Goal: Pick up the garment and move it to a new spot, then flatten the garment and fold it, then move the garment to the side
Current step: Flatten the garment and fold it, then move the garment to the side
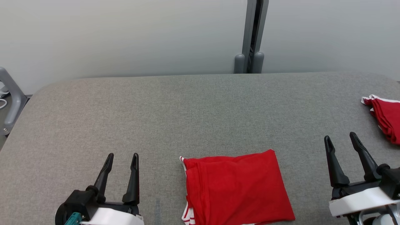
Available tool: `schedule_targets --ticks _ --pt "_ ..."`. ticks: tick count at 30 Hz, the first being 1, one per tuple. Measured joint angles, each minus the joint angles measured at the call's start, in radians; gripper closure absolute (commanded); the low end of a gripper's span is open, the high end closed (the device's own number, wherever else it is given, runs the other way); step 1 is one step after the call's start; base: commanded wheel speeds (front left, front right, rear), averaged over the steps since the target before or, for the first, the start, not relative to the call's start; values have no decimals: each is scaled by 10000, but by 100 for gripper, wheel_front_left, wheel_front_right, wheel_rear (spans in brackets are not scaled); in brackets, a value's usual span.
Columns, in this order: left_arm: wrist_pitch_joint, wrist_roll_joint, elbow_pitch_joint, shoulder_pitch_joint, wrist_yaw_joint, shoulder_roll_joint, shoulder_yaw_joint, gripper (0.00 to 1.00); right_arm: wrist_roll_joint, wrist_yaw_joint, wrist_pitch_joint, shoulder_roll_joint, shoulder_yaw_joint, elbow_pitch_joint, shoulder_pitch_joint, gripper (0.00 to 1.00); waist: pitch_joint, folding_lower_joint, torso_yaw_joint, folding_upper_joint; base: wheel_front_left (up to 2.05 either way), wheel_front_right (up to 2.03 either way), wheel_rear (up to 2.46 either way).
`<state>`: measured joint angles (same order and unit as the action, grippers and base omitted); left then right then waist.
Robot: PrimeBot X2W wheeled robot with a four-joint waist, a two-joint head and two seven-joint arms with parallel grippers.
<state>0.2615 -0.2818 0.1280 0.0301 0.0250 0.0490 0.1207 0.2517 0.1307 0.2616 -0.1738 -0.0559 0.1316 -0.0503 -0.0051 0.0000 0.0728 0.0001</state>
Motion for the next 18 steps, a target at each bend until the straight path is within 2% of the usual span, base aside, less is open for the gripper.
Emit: schedule_targets --ticks 18 --pt "0 75 111 9 -13 0 50 0 2 0 0 69 -29 86 4 0 42 0 72 0 0 0 0"
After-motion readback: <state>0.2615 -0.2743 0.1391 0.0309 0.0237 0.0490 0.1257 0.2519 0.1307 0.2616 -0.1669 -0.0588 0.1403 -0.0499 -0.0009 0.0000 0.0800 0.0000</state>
